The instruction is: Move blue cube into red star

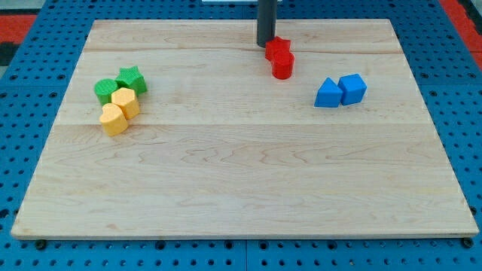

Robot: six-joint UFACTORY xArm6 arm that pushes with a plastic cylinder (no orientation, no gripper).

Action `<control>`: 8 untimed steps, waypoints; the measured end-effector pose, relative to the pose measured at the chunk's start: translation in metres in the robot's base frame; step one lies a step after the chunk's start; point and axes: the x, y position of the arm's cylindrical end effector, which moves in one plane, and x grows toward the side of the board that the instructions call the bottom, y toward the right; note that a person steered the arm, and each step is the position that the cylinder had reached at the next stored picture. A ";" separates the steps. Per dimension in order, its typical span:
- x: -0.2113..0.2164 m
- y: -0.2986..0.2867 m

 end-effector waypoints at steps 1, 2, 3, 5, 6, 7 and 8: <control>0.022 0.030; 0.042 0.059; 0.053 0.085; 0.052 0.143; 0.071 0.194; 0.116 0.197; 0.120 0.156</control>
